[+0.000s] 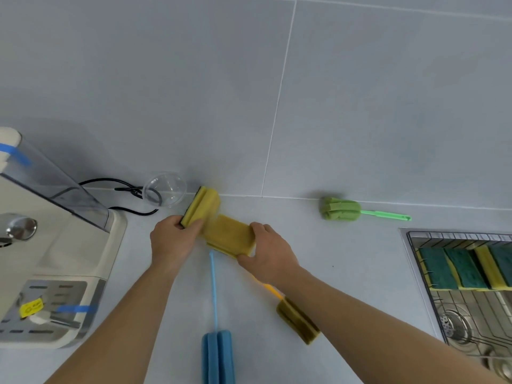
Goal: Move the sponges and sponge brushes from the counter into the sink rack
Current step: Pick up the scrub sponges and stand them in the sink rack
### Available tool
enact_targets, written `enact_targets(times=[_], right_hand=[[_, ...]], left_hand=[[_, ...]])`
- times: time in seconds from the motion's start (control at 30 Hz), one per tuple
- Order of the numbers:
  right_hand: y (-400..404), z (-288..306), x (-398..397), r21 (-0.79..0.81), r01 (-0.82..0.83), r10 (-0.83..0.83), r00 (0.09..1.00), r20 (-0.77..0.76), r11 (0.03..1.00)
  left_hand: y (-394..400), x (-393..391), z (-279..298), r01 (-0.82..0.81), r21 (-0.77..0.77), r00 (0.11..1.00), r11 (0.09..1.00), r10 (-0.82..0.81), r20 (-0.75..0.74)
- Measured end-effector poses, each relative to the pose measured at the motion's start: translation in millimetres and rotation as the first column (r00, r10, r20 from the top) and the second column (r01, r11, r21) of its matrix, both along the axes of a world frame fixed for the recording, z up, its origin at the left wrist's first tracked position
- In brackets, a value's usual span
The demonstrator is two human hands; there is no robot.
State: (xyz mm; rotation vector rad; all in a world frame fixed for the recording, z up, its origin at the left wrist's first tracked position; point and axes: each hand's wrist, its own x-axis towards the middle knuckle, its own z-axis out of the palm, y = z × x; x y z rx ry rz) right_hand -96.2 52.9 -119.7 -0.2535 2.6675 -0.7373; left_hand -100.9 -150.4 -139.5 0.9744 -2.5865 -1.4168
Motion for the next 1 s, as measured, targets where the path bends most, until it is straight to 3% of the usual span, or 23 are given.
enact_targets(times=[0.43,0.6,0.83,1.0], right_hand=[[90.2,28.8,39.2,-0.152,0.24,-0.237,0.971,0.038,0.959],[119.3,40.5,58.4,-0.256,0.384,-0.364,0.923,0.124,0.887],[162.5,54.4,88.3,-0.466,0.56,-0.45,0.828,0.335,0.685],[191.0,56.5,112.0,-0.544,0.687,-0.495,0.726,0.477,0.482]], left_hand=[[26.7,43.3,26.2,0.041,0.122,0.996,0.992,-0.031,-0.085],[49.6,56.8,37.5,0.141,0.161,0.987,0.977,-0.126,-0.101],[90.0,79.5,46.5,0.25,0.224,0.967,0.942,-0.23,-0.11],[118.6,98.2,53.9,0.312,0.25,0.949,0.917,-0.286,-0.135]])
